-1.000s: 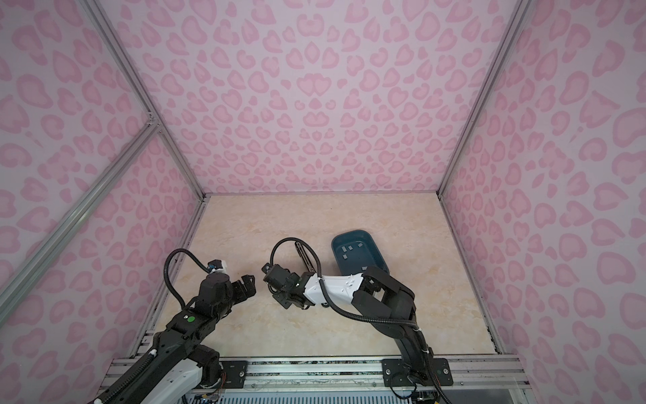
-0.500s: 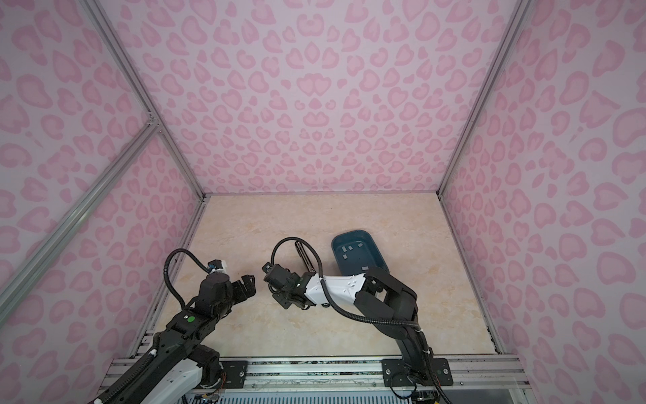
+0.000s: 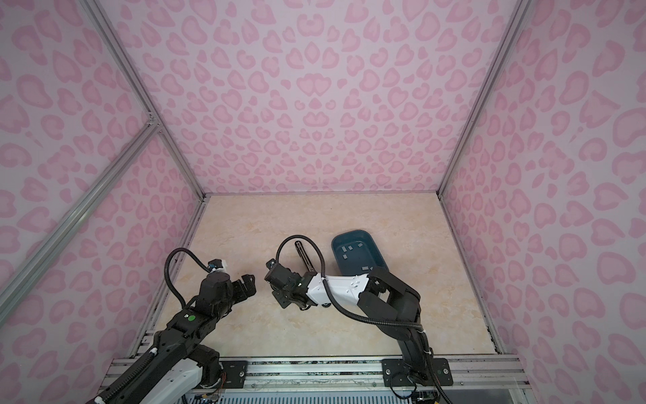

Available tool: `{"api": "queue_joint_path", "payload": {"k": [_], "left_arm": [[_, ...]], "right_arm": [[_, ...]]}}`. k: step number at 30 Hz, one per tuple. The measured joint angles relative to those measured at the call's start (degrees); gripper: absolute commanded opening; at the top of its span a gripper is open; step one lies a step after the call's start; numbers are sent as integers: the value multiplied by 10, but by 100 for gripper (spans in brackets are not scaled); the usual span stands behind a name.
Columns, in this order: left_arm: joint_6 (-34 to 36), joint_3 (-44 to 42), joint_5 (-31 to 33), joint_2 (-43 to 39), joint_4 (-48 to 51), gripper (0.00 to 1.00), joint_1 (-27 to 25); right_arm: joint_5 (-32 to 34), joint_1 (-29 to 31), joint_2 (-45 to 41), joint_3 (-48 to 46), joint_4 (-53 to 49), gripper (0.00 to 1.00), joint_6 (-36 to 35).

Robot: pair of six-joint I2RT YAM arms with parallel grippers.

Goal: Load the staples into the stapler

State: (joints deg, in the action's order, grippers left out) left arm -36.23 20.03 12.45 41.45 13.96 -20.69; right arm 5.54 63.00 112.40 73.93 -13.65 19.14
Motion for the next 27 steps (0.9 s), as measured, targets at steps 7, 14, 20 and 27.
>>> {"api": "queue_joint_path", "payload": {"k": [7,14,20,27], "left_arm": [[0,1,0,4,-4,97,0],[0,2,0,6,-4,97,0],[0,2,0,5,-3,97,0],[0,2,0,5,-4,97,0]], "right_arm": [[-11,-4,0,8,-5,10,35],[-1,6,9,24,-16,9,57],[5,10,23,28,-24,9,61],[10,8,30,28,-25,8,62]]}}
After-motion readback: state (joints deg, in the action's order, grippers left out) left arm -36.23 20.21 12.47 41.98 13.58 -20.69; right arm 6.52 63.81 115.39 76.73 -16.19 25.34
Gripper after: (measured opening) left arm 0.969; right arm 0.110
